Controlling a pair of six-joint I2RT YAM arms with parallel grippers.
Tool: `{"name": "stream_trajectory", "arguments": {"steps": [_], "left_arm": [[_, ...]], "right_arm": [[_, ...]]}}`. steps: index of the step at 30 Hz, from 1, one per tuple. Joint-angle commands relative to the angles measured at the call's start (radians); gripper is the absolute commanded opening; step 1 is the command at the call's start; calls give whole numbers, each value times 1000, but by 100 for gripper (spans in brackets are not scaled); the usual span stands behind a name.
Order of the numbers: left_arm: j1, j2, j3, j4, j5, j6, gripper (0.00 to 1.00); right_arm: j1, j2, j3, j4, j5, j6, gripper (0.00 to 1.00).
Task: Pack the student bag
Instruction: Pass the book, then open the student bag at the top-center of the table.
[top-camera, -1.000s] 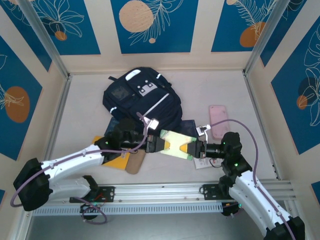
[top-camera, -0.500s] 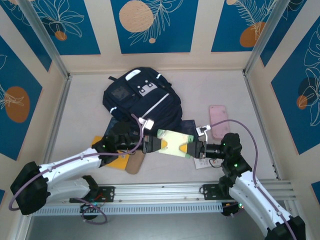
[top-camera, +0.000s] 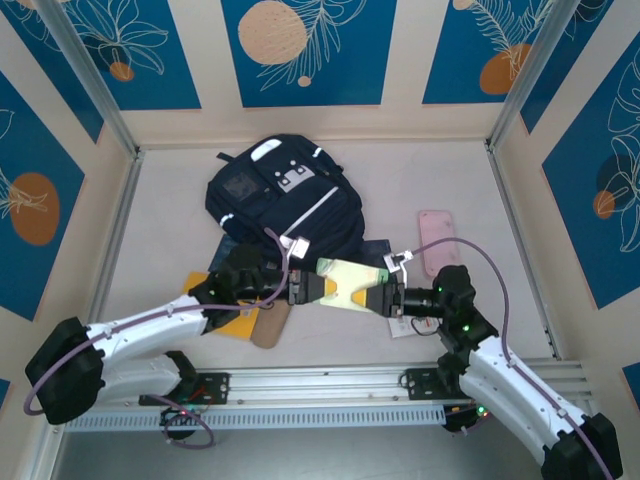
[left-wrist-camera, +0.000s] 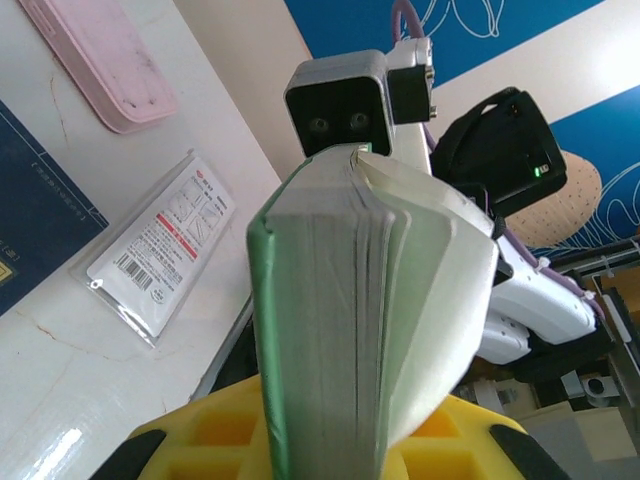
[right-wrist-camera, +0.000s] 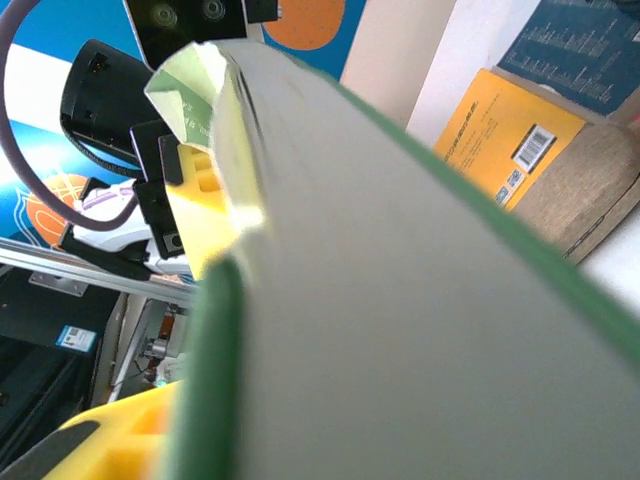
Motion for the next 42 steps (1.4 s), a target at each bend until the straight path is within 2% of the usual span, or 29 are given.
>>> {"name": "stream_trajectory", "arguments": {"steps": [1,3,4,7,8,10,12,15,17,22,27,30,32,38,42], "left_arm": [[-11,6,19,63,35,3,0],[-9,4,36,1,32,33,0],[-10,-3,53,-63,18,65,7],[11,-43,123,-321,-73,196,40],[23,-57,160,-437,-129,256,52],[42,-56,268,-669,-272,377,70],[46,-13,394,-854,-421,491,77],[47,111,583,-1033,-591,631,81],[54,221,709,-1115,-661,704,82],[126,528,1035,-1287,-733,854,84],[216,812,1309,-1386,-700,977,93],[262,938,1402,-1396,-669,1003,94],[281,1007,1464,-1408,-601,1000,94],[284,1091,1548,-1417,-487,1008,95],[284,1107,1549,-1416,-463,1007,94]], "right_arm": [[10,13,15,38,21,-11,23],[4,8,22,-16,45,-35,1],[-2,-2,28,-65,61,-53,0],[-61,-67,61,-309,158,-132,0],[-82,-100,84,-434,222,-173,0],[-118,-156,122,-616,336,-242,0],[-150,-193,139,-707,389,-280,0],[-186,-195,153,-765,415,-304,0],[-197,-182,160,-781,425,-318,0],[-212,-165,190,-803,420,-366,0],[-226,-165,226,-852,438,-439,0],[-240,-163,228,-862,422,-454,0],[-250,-164,220,-854,402,-449,0],[-271,-137,212,-835,380,-461,0],[-306,-105,205,-813,340,-470,0]]}}
